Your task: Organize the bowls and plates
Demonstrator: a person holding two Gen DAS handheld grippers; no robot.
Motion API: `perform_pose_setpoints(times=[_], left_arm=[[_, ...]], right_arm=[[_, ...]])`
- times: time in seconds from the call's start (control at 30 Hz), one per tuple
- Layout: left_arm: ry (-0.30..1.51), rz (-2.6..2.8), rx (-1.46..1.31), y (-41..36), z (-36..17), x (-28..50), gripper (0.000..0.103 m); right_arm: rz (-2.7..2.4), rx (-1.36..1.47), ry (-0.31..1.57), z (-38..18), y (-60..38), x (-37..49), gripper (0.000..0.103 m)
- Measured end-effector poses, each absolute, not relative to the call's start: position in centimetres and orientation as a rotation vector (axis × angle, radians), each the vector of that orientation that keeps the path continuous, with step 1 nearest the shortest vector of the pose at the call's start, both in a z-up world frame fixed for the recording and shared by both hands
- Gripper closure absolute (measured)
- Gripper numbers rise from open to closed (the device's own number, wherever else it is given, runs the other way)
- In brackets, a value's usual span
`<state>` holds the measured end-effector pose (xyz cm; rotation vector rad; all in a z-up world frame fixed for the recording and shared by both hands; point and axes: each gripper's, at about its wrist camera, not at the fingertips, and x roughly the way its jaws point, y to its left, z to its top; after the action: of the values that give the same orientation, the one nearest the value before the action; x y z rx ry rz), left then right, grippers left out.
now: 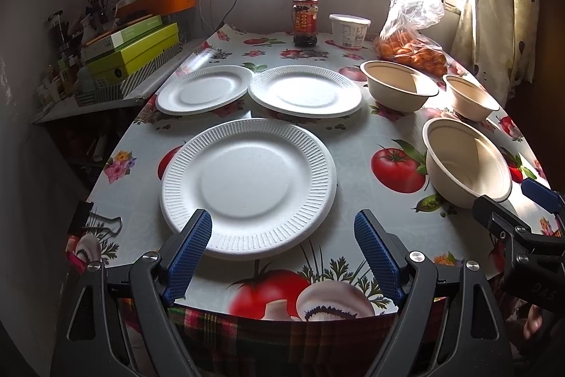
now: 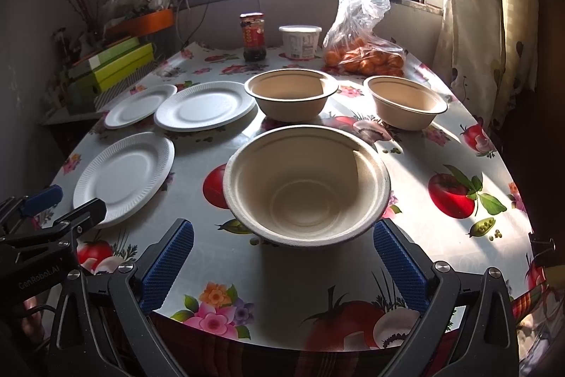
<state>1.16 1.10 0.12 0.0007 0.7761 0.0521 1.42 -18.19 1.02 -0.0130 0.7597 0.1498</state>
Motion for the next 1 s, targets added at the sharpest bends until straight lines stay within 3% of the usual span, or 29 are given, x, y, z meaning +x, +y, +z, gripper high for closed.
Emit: perform_pose_setpoints(times=[1.0], left_arm=[[0.771,0.052,-0.001,1.47,0.46,1.22,0.020]], right_arm=[[0.153,-0.010,0.751,1.27,-18.22,1.35,0.000]])
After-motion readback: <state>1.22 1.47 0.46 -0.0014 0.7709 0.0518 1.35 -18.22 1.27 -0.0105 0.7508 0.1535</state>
